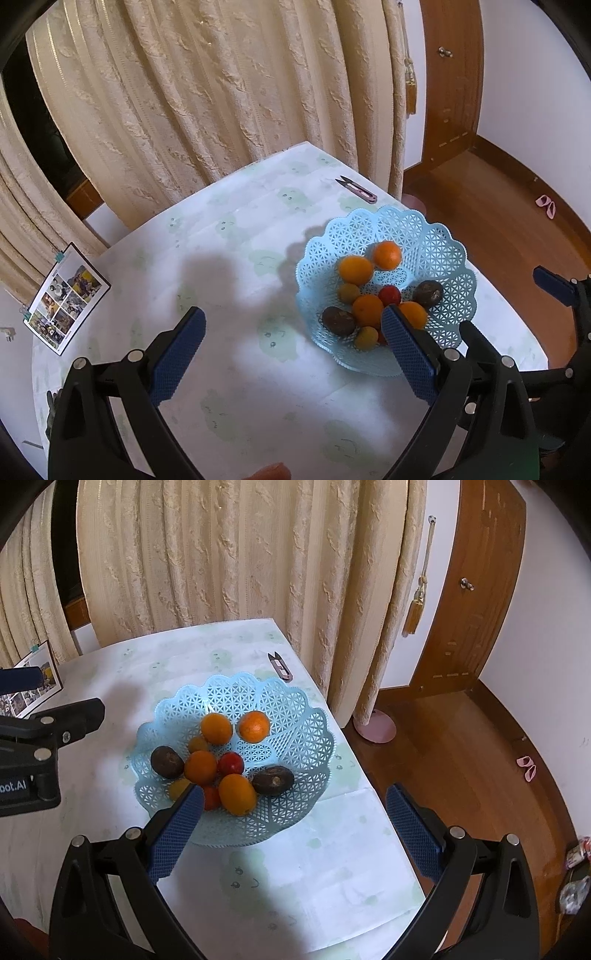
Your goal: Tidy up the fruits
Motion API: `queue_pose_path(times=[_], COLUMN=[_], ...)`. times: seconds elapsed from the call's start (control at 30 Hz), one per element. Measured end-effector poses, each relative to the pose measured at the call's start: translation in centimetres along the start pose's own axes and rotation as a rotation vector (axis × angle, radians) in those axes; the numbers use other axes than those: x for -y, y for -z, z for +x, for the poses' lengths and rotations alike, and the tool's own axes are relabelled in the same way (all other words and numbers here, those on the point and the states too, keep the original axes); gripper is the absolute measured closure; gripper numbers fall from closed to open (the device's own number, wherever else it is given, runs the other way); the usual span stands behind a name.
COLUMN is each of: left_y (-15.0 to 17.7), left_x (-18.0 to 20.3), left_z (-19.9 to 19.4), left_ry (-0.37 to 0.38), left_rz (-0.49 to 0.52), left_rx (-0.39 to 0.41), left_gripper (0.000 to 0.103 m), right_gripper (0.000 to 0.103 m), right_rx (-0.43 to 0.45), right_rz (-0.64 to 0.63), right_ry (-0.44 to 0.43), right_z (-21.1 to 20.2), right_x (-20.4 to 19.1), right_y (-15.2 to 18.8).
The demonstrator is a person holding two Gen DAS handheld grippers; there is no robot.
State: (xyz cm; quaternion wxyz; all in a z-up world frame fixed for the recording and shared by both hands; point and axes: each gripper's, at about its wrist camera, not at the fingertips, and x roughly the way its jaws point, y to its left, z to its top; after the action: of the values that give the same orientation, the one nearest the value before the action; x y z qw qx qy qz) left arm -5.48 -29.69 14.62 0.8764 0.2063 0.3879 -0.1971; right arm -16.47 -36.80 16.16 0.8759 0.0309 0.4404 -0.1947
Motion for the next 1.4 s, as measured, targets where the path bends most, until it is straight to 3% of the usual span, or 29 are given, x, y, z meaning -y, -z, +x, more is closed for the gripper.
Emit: queue_pose_path(times=[0.9,1.4], left_y=[-0.3,-0.8], left_x=[1.3,1.6], left_z=[2.6,3.8], left_ry=[-0.012,0.035], left_rz=[0.036,0.058], left_rx=[-0.062,-0.059], left_gripper=[0.008,0.008], right_gripper=[0.003,0.003], right_rx=[-0.037,-0.065], right_rz=[0.013,0.043], right_ry=[-0.002,0.006], right_z=[1.8,3.0], right_x=[0.5,0.9], right_y=[0.2,0.3])
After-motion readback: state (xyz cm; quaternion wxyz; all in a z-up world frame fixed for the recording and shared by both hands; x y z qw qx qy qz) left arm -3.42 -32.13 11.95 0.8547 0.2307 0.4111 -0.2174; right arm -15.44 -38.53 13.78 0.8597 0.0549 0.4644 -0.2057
